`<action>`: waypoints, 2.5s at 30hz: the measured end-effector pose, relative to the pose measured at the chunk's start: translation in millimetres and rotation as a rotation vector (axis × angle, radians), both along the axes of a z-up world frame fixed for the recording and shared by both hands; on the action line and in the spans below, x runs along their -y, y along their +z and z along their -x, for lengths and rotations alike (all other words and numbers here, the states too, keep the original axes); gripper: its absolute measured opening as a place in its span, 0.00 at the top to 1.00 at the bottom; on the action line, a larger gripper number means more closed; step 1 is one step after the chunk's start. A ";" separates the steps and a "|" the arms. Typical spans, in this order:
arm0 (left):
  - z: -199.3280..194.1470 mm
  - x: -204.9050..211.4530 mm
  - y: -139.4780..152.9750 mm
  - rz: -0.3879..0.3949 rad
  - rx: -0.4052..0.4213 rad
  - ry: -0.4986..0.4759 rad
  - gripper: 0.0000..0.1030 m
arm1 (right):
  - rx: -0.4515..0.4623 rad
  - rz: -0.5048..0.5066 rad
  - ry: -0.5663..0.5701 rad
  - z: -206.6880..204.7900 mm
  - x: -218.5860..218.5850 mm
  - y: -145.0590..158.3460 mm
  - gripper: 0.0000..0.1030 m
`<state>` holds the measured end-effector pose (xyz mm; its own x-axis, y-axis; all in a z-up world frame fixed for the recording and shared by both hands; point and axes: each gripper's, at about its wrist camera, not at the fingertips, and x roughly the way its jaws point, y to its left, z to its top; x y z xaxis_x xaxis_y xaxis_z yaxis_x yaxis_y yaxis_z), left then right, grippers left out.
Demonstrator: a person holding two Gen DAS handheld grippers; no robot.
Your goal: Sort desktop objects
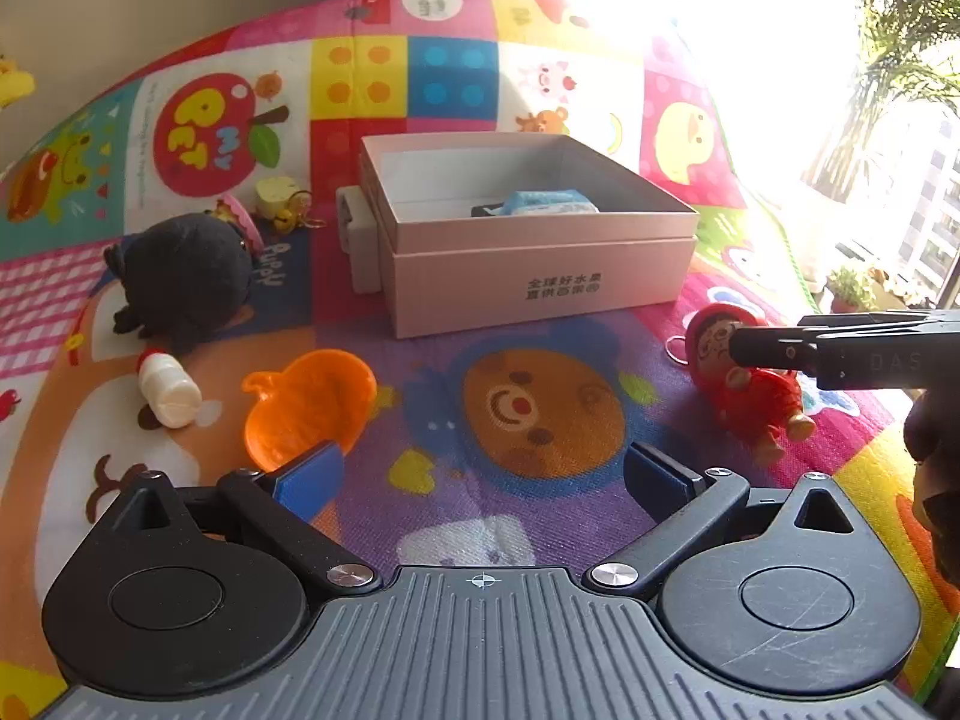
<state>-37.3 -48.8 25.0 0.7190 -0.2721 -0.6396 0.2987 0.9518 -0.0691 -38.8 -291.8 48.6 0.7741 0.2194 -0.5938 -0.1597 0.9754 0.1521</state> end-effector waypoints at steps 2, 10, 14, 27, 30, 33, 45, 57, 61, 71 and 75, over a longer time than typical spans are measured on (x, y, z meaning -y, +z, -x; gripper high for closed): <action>2.9 -4.8 3.0 -0.003 0.013 0.011 0.01 | 0.000 -0.025 0.059 8.1 -3.9 1.8 0.11; -13.1 -46.8 11.7 0.017 -0.004 0.219 0.01 | 0.042 0.058 0.165 36.5 -35.9 -3.9 0.00; -30.7 -48.1 6.3 0.055 -0.038 0.215 0.01 | 0.065 0.143 0.116 38.9 -39.6 -12.7 0.00; -65.3 -25.4 -9.4 0.003 -0.030 0.155 0.18 | 0.014 0.115 0.083 32.0 -32.3 -19.7 0.00; -53.8 -24.5 -7.1 -0.009 0.014 0.100 0.11 | -0.006 0.117 0.088 29.5 -33.4 -21.4 0.00; -41.6 -27.2 -7.5 -0.035 0.027 0.110 0.07 | -0.022 0.119 0.090 27.4 -34.0 -22.8 0.00; -51.4 -40.4 -12.1 0.030 0.016 0.172 0.10 | -0.075 0.155 0.091 20.7 -39.6 -27.7 0.00; -24.3 -45.1 0.2 0.108 -0.010 0.177 0.06 | -0.076 0.161 0.091 20.9 -40.4 -28.4 0.00; -35.5 -35.5 -1.1 0.104 0.006 0.160 0.06 | -0.076 0.162 0.091 20.8 -40.5 -28.4 0.00; -62.8 -31.7 -10.2 0.019 0.039 0.136 0.06 | -0.076 0.161 0.092 21.0 -40.6 -28.4 0.00; -62.6 -34.9 -12.1 -0.025 0.059 0.114 0.12 | -0.076 0.161 0.092 20.6 -40.5 -28.3 0.00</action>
<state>25.3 -13.9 12.9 0.7809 -0.1713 -0.6008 0.1915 0.9810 -0.0307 -59.5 -251.3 20.3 0.7068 0.1846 -0.6830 -0.2433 0.9699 0.0103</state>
